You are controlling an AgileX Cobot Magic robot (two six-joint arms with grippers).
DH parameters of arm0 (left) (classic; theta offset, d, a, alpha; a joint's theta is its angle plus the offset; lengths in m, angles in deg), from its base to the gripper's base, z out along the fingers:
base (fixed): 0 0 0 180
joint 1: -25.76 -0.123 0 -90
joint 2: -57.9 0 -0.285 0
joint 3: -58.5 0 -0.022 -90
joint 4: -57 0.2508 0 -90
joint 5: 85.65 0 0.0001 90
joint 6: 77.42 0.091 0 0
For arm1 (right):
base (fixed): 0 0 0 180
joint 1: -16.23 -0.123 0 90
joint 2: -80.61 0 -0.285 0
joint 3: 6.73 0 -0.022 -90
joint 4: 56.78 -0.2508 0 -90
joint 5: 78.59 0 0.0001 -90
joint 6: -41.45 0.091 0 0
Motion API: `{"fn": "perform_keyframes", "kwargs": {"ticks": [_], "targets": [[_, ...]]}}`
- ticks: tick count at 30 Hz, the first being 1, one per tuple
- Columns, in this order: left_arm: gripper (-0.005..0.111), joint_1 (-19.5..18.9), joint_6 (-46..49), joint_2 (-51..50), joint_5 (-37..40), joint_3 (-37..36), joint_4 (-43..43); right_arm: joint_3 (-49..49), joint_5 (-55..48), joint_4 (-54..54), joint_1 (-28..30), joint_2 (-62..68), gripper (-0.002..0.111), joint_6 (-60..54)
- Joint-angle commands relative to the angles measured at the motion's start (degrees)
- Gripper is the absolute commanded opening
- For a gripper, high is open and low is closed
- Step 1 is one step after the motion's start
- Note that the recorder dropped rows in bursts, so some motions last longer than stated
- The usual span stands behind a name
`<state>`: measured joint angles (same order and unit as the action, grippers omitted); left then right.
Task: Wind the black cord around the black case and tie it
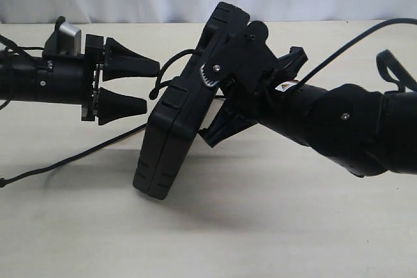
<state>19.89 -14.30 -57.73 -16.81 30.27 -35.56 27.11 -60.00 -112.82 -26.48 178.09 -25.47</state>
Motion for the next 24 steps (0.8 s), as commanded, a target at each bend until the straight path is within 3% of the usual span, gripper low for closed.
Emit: {"fn": "perform_keyframes", "kwargs": {"ticks": [1, 4, 6, 13, 16, 21, 24], "targets": [[0.085, 0.9, 4.0, -1.3, 1.1, 0.4, -5.0, -0.3, 0.2, 0.0, -0.1, -0.4, 0.004, 0.3], [0.083, 4.1, 4.3, -2.3, 1.1, 0.4, -5.5, -0.3, 0.2, 0.0, -0.1, -0.4, 0.004, 0.3], [0.074, 5.1, 4.3, -2.9, 1.1, 0.4, -7.0, -0.3, 0.2, 0.0, -0.1, -0.4, 0.004, 0.3], [0.003, 5.1, 4.3, -2.9, 1.1, 0.4, -7.4, -0.3, 0.2, 0.0, -0.1, -0.4, 0.005, 0.3], [0.000, 4.9, 4.3, -2.9, 1.1, 0.4, -7.4, -0.3, 0.2, 0.0, -0.1, -0.4, 0.017, 0.3], [0.000, 2.3, 4.2, -2.9, 1.1, 0.9, -7.4, -0.3, 0.9, -3.1, -0.1, -0.5, 0.062, 0.3], [0.000, -0.1, 4.2, -2.9, 1.1, 1.4, -7.4, -0.3, 2.3, -10.8, 0.1, -0.5, 0.071, -1.5]]}}
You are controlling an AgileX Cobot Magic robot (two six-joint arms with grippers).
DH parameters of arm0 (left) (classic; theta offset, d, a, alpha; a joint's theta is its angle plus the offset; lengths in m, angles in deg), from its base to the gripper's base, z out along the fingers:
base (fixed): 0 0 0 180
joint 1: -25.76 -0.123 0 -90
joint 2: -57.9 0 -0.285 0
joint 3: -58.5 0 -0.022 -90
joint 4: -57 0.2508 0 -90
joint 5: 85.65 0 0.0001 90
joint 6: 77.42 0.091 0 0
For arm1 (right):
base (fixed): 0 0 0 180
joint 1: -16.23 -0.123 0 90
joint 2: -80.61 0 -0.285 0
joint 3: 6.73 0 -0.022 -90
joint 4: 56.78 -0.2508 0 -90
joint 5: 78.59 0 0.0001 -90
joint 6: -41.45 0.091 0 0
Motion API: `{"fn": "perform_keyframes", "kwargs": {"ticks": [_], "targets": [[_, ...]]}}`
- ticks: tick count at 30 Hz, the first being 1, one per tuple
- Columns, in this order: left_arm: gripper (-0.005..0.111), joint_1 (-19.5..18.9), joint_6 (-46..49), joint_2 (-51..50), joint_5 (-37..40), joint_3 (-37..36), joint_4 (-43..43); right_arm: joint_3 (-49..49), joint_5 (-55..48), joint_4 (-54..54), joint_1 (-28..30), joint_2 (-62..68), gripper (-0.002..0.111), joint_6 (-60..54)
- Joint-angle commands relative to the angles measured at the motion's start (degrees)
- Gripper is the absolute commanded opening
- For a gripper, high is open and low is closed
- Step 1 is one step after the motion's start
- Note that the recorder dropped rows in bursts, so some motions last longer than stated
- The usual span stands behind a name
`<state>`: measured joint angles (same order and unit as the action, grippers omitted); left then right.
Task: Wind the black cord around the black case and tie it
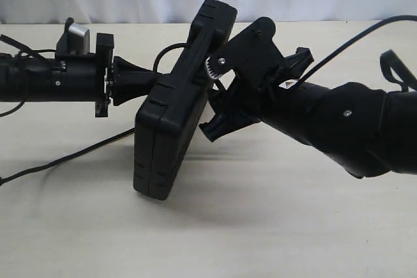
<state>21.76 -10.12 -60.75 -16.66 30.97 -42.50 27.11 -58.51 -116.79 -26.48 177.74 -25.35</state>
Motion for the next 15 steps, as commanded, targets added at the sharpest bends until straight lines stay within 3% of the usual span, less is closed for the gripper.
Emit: {"fn": "perform_keyframes", "kwargs": {"ticks": [1, 4, 11, 15], "targets": [[0.000, -2.5, 0.0, 0.1, 1.0, 0.7, -0.4, -0.3, 2.6, -13.0, 0.1, -0.2, 0.073, -8.1], [0.000, -2.1, 0.0, 0.1, 1.0, 0.7, -0.4, -0.3, 9.3, -24.6, 0.1, -0.2, 0.073, -19.0], [0.000, 4.2, 0.0, 0.1, 1.0, 0.8, -0.4, -0.6, 17.9, -31.6, 0.1, -4.6, 0.073, -27.0], [0.000, 5.3, 0.0, 0.1, 1.0, 1.5, -0.4, -1.3, 18.6, -36.7, 0.1, -10.9, 0.073, -31.6]]}}
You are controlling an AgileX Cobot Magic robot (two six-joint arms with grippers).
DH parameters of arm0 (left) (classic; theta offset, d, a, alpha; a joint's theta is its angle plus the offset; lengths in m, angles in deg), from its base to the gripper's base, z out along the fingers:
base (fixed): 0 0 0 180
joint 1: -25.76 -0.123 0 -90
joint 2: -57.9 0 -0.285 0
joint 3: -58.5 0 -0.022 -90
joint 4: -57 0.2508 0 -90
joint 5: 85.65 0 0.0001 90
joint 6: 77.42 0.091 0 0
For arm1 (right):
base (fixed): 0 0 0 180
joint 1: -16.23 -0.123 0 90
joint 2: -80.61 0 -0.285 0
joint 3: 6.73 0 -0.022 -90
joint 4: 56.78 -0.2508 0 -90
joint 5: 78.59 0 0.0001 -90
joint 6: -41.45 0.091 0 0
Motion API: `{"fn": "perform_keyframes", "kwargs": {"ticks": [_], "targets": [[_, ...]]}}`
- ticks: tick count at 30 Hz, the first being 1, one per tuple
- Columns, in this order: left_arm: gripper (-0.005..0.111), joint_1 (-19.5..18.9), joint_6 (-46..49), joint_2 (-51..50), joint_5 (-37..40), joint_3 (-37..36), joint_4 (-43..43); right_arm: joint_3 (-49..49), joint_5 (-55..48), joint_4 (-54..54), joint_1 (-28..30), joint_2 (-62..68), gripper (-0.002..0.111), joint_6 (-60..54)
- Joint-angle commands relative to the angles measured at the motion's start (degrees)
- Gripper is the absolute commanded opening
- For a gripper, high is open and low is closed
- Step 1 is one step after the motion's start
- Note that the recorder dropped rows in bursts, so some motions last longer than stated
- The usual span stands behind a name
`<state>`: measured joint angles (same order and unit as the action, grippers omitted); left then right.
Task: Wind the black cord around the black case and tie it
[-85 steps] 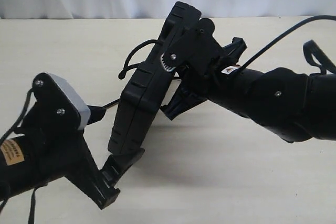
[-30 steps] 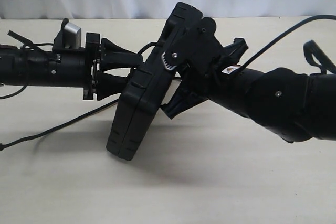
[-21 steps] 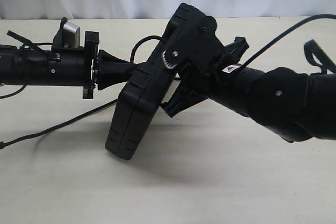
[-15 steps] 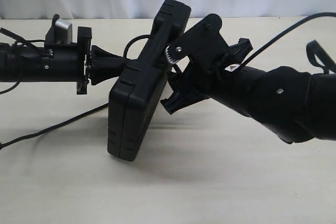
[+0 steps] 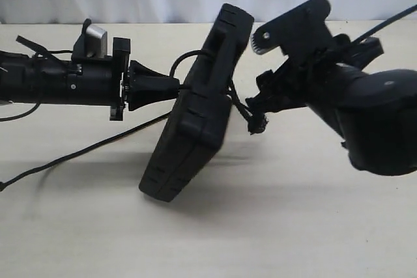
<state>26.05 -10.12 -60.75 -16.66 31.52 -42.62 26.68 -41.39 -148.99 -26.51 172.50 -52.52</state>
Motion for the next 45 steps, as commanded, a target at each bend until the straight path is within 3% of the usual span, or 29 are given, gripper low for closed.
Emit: {"fn": "perform_keyframes", "kwargs": {"ticks": [1, 5, 10, 16, 20, 27, 33, 39, 45], "targets": [[0.000, 1.1, 0.0, 0.1, 1.0, 1.1, -0.3, -0.8, 0.2, -7.7, 0.1, -8.3, 0.073, -7.1], [0.000, 0.2, -0.1, 0.2, 1.0, 1.2, -0.3, -0.3, -3.8, -7.7, 0.1, -11.7, 0.068, -11.5], [0.000, -2.4, -0.1, 1.2, 1.0, 1.2, -0.3, -0.3, -12.7, -7.7, 0.1, -11.4, 0.047, -14.8], [0.000, -2.4, 0.2, 1.2, 1.0, 1.2, -0.3, -0.3, -11.3, -7.7, 0.1, -7.7, 0.031, -15.3], [0.000, -2.4, 0.7, 1.2, 1.0, 1.2, -0.3, -0.3, -10.9, -7.7, 0.1, -4.0, 0.038, -15.3], [0.000, -3.1, 2.0, 1.2, 1.0, 1.2, -0.3, -0.5, -12.3, -7.7, 0.1, -2.1, 0.077, -15.6], [0.000, -7.4, 5.3, 1.2, 1.0, 1.5, 0.6, -0.5, -23.9, -7.7, 0.0, -1.7, 0.079, -27.5], [0.000, -9.0, 8.3, 1.2, 1.0, 2.2, 2.1, -2.8, -16.0, -7.7, 1.4, 0.0, 0.079, -27.5], [0.000, -8.9, 8.3, 1.2, 1.0, 2.2, 2.5, -7.8, -23.1, -7.7, 8.9, 0.0, 0.079, -22.0]]}}
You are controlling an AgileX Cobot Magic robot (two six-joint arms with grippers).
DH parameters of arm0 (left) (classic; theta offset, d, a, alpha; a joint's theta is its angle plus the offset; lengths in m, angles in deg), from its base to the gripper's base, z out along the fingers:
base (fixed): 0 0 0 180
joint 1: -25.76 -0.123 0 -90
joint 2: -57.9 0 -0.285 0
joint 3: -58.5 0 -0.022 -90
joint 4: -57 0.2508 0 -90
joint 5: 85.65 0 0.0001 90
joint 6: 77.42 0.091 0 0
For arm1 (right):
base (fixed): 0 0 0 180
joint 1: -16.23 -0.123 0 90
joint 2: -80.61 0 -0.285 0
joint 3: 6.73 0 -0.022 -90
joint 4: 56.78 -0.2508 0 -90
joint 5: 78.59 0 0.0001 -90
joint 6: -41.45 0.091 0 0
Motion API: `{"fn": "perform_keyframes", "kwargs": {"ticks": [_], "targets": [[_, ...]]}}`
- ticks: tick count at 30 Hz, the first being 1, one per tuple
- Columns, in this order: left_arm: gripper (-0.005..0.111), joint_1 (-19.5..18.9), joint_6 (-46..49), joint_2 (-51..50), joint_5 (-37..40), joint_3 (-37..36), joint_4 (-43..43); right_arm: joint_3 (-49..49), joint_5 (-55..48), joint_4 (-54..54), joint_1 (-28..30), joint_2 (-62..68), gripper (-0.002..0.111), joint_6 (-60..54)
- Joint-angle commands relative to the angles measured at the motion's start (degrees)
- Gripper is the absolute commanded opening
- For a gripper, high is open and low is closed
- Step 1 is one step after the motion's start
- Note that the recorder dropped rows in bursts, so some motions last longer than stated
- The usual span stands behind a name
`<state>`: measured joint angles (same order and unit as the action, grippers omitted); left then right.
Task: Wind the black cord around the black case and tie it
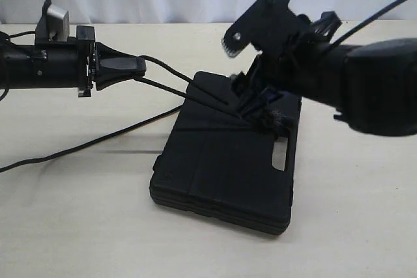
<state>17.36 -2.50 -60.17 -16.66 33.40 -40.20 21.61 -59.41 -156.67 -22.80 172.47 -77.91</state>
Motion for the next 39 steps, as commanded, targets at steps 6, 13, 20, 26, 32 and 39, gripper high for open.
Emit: {"fn": "perform_keyframes", "kwargs": {"ticks": [6, 13, 20, 26, 32, 39], "targets": [[0.000, -0.2, 0.7, 0.6, 1.0, 0.3, 0.3, -4.3, -52.7, 3.4, 23.3, 2.2, 0.079, 25.6], [0.000, -0.2, 0.7, 0.6, 1.0, 0.3, 0.3, -16.6, -89.1, 48.0, 32.3, 12.2, 0.079, 49.4], [0.000, -0.2, 0.7, 0.6, 1.0, 0.3, 2.4, -17.6, -77.7, 63.0, 26.3, 12.4, 0.079, 46.2], [0.000, -0.2, 0.3, 0.6, 1.0, 0.3, 3.5, -14.9, -63.7, 62.0, 20.2, 12.4, 0.079, 45.5], [0.000, -0.2, 0.3, 0.6, 1.0, 0.3, 2.3, -14.3, -58.9, 57.7, 19.6, 13.1, 0.079, 44.0], [0.000, 1.9, -0.1, 0.6, 1.0, 1.0, -0.1, -14.1, -54.1, 59.4, 19.6, 17.2, 0.072, 37.0]]}}
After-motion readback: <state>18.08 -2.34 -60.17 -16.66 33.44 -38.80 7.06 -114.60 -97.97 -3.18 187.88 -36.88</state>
